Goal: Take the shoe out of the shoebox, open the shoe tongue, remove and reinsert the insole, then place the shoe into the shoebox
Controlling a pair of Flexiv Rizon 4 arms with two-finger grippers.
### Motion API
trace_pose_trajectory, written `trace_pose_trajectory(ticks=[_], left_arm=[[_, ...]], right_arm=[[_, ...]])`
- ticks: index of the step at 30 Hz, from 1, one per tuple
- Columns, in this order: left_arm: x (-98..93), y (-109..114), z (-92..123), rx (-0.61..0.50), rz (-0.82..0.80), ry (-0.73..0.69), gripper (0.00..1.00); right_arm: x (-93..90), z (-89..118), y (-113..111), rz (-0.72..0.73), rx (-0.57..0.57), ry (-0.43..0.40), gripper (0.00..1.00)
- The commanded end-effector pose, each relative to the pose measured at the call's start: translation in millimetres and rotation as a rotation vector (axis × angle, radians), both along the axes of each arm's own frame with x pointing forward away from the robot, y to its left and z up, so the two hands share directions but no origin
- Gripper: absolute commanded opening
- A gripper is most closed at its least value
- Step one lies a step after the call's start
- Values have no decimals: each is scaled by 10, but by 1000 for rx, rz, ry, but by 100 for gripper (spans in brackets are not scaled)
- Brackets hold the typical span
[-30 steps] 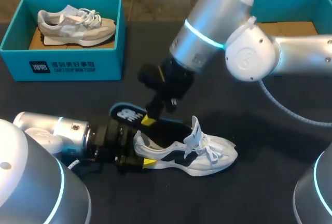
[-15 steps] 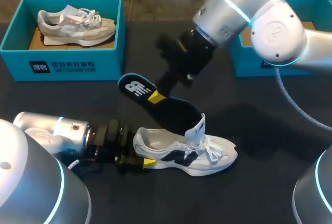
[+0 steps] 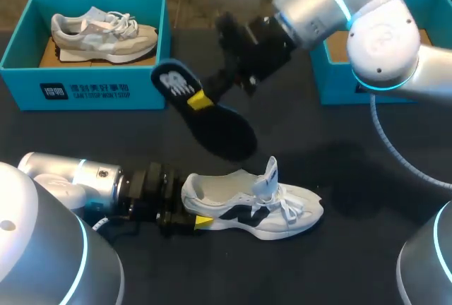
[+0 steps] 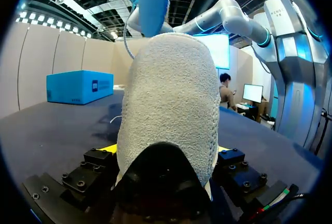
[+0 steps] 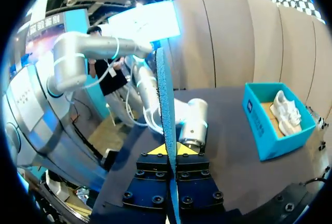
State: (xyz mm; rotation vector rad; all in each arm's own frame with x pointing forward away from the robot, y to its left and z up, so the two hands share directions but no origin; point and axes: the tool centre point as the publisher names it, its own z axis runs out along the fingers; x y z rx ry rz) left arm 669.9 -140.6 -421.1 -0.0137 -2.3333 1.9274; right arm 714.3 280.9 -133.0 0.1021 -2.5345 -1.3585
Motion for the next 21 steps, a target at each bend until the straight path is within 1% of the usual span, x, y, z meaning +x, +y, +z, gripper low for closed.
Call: trace_pose_trajectory(ticks=[1,2,3,19,21], left_arm=[[14,-12,-32,0,1,0,0],[14,-12,-32,0,1,0,0],[14,-12,-32,0,1,0,0],[14,-12,-32,0,1,0,0],[14,-12,-32,0,1,0,0]], right_arm=[[-108,425,-224,-91,123,95,0],[-139,536,-287,-135,156,89,0],[-186,626,-315,-134,158,80,0],[-186,626,-315,-134,158,80,0],[-230,815,-453,-186,197,49,0]])
